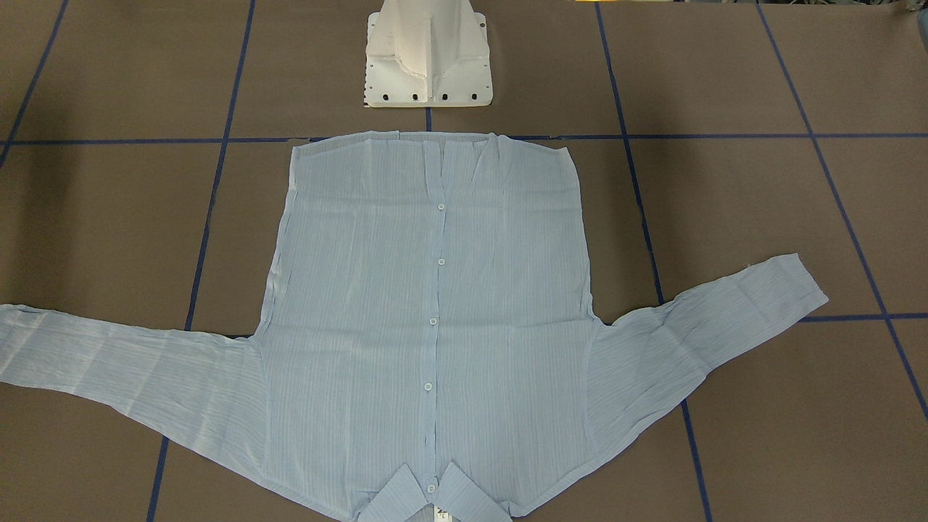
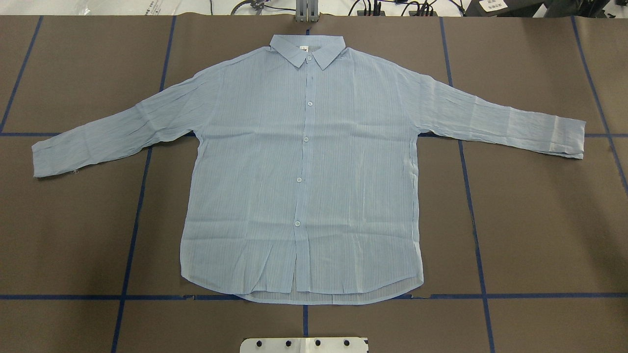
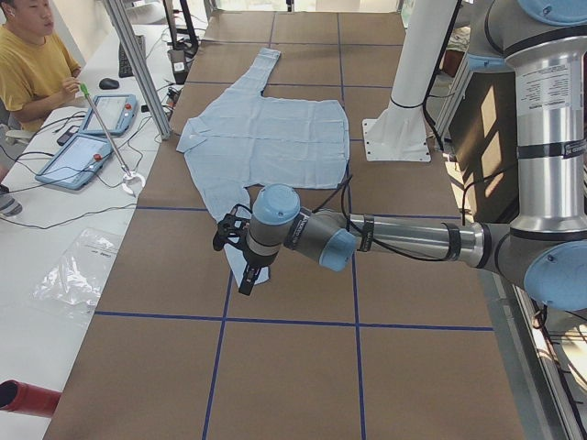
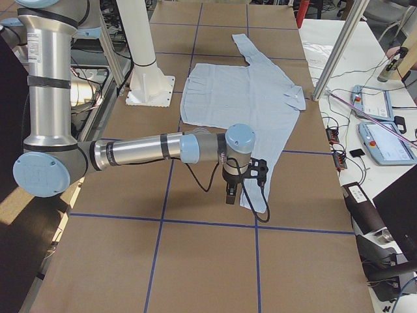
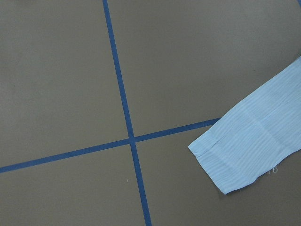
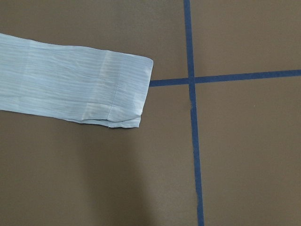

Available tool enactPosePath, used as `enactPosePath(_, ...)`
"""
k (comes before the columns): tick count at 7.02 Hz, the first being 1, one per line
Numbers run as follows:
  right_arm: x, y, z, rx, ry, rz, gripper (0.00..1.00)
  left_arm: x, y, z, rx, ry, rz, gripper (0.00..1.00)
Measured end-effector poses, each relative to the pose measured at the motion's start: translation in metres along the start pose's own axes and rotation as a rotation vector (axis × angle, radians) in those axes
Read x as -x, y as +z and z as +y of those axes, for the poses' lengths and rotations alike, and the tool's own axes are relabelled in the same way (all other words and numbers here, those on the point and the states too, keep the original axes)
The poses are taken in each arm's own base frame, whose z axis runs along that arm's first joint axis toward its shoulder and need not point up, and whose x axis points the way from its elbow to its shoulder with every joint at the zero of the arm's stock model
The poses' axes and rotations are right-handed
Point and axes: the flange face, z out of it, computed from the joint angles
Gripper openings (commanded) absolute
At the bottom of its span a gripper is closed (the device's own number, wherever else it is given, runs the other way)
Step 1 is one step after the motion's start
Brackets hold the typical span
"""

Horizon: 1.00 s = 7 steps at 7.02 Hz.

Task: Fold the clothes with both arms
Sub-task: 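Move the right gripper toward the sleeve cuff nearest it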

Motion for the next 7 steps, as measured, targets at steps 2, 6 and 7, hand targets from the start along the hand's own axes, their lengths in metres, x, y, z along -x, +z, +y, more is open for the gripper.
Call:
enactPosePath(2,0.024,0.019,-0.004,0.038,-0.029,-0.011,1.0,0.001,0.006,-0.005,-0.039,0.042,0.012,1.0)
enactPosePath(6,0.036,0.106,-0.077,0.065,-0.094,-0.007,0.98,0.001,0.014,-0.004,-0.043,0.059,0.026,1.0)
enactPosePath(7,0.037,0.12,-0.11,0.063,-0.09,-0.001,0.98,0.0,0.013,-0.005,-0.045,0.061,0.027,1.0)
